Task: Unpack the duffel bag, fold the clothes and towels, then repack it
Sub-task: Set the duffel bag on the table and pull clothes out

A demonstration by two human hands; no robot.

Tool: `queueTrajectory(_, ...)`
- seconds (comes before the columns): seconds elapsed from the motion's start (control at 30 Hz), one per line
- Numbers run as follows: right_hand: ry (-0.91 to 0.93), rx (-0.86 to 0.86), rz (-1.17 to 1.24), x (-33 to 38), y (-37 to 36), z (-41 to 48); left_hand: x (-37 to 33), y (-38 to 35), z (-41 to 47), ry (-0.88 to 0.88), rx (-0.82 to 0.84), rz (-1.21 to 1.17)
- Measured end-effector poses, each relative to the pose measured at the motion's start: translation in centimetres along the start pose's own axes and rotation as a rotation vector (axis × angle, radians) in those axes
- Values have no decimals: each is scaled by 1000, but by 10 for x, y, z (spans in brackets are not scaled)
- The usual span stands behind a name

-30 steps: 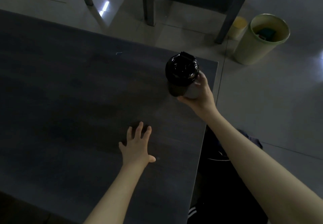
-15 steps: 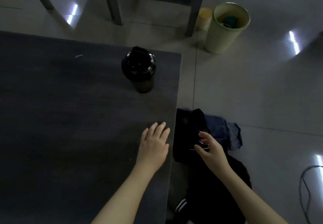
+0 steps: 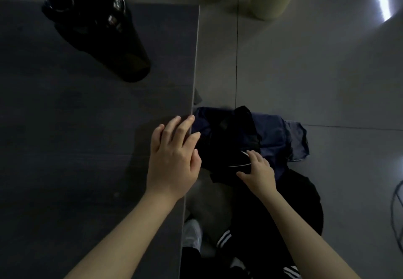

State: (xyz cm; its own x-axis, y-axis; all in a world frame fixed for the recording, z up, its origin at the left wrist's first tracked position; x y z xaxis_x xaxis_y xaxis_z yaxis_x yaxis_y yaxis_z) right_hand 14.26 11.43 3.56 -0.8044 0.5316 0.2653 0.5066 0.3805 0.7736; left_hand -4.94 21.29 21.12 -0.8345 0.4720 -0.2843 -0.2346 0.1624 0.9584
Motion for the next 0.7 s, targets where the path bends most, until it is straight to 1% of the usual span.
queueTrajectory(0.17,-61,106,-157,-11,-39,39,-1,1,0,-9,-43,11)
queueTrajectory(0.27,-100,127,-190,-15,-58,54,-1,0,0,-4,-52,16)
queueTrajectory(0.4,-117,27,-188,-15,-74,65,0,1,-1,-3,-68,14)
queueTrajectory(0.47,-121,-15,-239,-15,-79,68,1,1,-2,-4,-71,10)
queueTrajectory(0.7,-168,-44,-379,-19,-86,76,2,2,-1,-12,-107,-9)
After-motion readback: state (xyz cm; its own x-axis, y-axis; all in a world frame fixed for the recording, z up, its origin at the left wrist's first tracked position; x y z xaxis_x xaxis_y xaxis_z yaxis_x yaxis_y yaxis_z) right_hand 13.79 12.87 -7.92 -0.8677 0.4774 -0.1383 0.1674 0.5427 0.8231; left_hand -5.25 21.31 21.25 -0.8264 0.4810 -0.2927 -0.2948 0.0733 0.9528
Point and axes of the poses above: each hand's wrist, its own z-axis towards the middle knuckle, its own y-axis out of the back of the hand, x = y × z, the point moved 8 cm from there along z, towards the middle knuckle, and after that the axes turned 3 degrees about -z, right-handed, at the moved point
